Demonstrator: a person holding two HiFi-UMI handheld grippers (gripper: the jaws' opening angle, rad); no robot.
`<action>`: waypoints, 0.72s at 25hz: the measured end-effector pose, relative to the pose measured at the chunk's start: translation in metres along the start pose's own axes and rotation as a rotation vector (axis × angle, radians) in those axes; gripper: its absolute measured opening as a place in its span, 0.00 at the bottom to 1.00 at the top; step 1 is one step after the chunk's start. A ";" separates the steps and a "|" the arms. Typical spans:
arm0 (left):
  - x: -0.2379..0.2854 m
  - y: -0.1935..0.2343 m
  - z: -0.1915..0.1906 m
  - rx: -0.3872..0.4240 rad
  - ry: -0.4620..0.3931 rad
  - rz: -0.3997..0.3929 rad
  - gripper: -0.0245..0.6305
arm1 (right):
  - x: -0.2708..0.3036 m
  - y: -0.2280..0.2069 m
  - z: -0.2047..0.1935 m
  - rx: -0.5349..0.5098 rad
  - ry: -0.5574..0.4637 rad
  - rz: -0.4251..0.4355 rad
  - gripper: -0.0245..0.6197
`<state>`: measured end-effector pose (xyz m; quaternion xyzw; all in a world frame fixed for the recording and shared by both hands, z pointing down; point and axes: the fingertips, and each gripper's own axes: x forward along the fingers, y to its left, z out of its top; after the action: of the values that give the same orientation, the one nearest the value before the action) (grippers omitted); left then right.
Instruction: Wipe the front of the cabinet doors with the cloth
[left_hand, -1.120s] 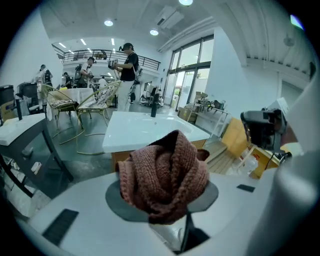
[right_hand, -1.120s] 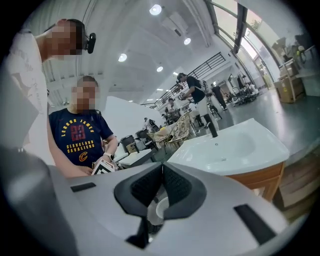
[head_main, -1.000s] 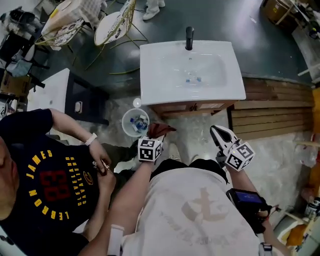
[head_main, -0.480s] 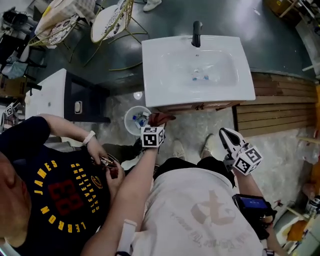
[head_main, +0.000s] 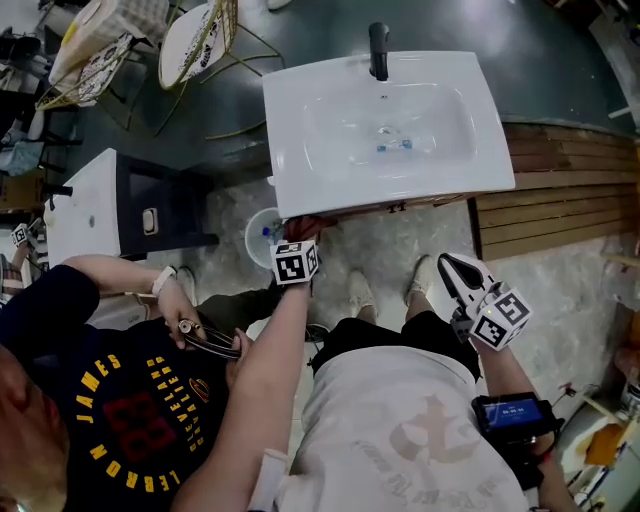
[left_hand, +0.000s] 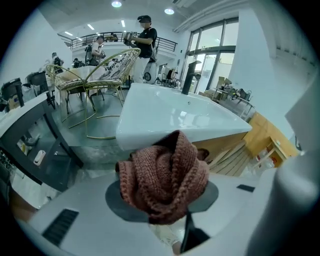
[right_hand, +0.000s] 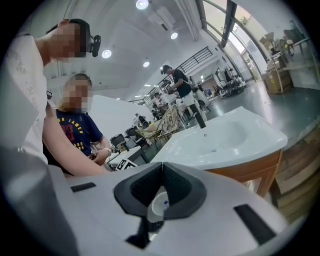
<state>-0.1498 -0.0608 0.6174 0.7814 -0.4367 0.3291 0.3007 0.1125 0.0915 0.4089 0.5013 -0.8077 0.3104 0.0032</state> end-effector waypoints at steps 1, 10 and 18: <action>0.003 0.002 0.001 -0.005 0.003 0.010 0.27 | 0.000 -0.001 -0.002 0.000 0.004 0.003 0.06; 0.006 0.004 -0.001 -0.039 0.056 0.048 0.27 | -0.016 -0.002 -0.006 -0.008 0.023 -0.006 0.06; 0.015 -0.021 0.009 -0.114 0.051 0.043 0.27 | -0.021 -0.015 -0.002 -0.005 0.043 0.009 0.06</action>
<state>-0.1231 -0.0657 0.6195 0.7447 -0.4635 0.3301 0.3487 0.1341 0.1051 0.4116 0.4907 -0.8106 0.3190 0.0206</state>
